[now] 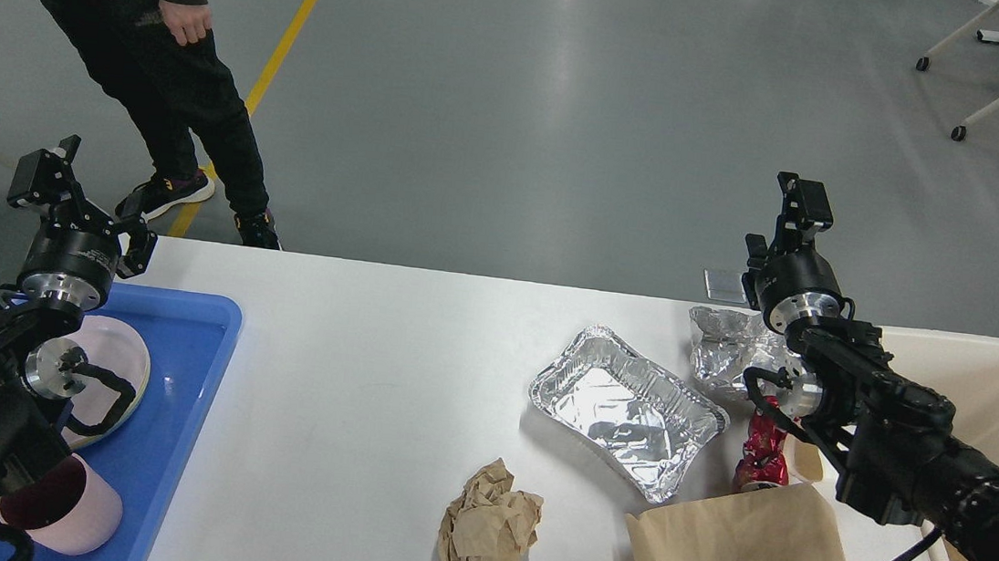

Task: Tidy desktop

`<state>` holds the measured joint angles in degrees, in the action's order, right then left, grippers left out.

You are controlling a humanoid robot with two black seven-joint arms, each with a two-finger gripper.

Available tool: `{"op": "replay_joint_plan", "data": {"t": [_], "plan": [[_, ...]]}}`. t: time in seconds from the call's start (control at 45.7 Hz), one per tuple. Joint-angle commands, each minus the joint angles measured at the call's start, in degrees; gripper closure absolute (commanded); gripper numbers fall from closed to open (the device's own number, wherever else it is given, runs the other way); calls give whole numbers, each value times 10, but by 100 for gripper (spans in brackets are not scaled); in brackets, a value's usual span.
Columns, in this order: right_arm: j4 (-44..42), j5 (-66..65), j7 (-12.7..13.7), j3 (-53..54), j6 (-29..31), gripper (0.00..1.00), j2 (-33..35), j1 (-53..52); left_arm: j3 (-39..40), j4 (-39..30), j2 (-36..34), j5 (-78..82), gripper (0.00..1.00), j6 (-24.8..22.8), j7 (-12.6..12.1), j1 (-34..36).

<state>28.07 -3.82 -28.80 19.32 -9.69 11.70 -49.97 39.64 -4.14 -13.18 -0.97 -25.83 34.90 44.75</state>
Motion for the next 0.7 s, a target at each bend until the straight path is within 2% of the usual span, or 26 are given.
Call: {"op": "replay_joint_plan", "data": {"t": [0.0,0.087,0.175,0.24,0.372,0.437,0.546,0.678], "plan": [[3,-7,10,-139,5,0,4,-32,0,0,0,0,4,0,0,0],[5,-6,26,-317,6,0,-3,-76,0,0,0,0,4,0,0,0],[15,0,69,-468,30,0,-15,-125,0,0,0,0,4,0,0,0],[18,4,113,-544,95,0,-17,-166,0,0,0,0,4,0,0,0],[16,3,198,-589,275,0,-9,-224,-1,0,0,0,4,0,0,0],[16,0,231,-622,357,0,-5,-253,-1,0,0,0,4,0,0,0],[19,1,237,-721,440,0,-25,-292,0,0,0,0,4,0,0,0],[28,2,237,-802,485,0,-53,-321,-1,0,0,0,4,0,0,0]]}}
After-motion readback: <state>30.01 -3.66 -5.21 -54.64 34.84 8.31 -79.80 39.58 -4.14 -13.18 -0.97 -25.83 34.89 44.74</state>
